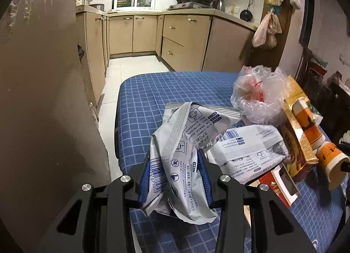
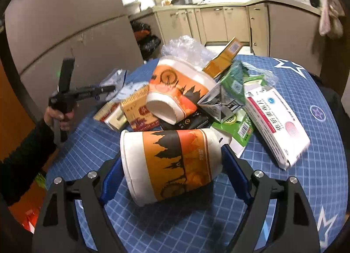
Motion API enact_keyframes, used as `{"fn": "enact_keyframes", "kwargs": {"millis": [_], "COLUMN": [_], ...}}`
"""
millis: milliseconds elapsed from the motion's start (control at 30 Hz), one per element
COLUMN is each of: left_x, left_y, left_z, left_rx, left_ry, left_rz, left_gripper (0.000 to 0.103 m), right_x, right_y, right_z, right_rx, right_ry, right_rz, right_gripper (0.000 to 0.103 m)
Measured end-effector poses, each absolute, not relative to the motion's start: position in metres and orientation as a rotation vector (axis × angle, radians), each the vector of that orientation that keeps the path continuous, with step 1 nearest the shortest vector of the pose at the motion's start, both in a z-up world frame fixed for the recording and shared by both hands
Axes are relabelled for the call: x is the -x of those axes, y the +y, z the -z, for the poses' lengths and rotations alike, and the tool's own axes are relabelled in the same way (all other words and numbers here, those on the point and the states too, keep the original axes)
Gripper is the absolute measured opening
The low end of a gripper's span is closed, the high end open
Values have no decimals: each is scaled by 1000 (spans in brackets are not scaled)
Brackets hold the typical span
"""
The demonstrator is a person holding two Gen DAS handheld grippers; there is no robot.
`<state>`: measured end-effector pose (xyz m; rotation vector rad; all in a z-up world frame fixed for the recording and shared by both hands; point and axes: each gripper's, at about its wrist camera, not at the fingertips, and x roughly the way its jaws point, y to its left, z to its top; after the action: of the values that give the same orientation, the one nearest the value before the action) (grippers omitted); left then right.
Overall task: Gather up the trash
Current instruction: 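Grasp the white plastic wrapper with the left tool while the right tool grasps the orange-printed paper cup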
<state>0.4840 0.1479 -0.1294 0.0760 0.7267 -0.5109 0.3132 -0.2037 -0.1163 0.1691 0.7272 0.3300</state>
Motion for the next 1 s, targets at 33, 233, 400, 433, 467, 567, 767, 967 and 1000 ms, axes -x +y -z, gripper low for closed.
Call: {"fn": "enact_keyframes", "kwargs": {"millis": [33, 233, 400, 433, 467, 567, 767, 967, 1000], "left_x": [-483, -472, -461, -457, -454, -438, -398, -352, -342], "left_y": [149, 156, 153, 153, 153, 155, 147, 126, 120], "left_z": [128, 115, 107, 103, 100, 86, 63, 46, 44], "left_rx": [-72, -57, -92, -98, -100, -100, -94, -78, -86], "left_ry": [725, 702, 700, 694, 689, 670, 655, 653, 644], "left_rz": [510, 498, 459, 447, 439, 402, 318, 250, 242], "left_gripper": [41, 41, 41, 41, 41, 41, 41, 41, 41], "right_x": [-311, -307, -299, -298, -295, -287, -271, -249, -246], "right_y": [-205, -212, -216, -216, -216, -215, -213, -208, -207], "right_z": [114, 111, 110, 108, 105, 98, 88, 74, 72], "right_rx": [-171, -177, -191, -191, -191, -185, -175, -152, -150], "right_ry": [723, 713, 707, 704, 698, 682, 664, 637, 634], "right_rz": [-329, -302, -278, -275, -272, -267, -257, -246, -248], "right_gripper": [78, 76, 76, 76, 76, 76, 76, 75, 75]}}
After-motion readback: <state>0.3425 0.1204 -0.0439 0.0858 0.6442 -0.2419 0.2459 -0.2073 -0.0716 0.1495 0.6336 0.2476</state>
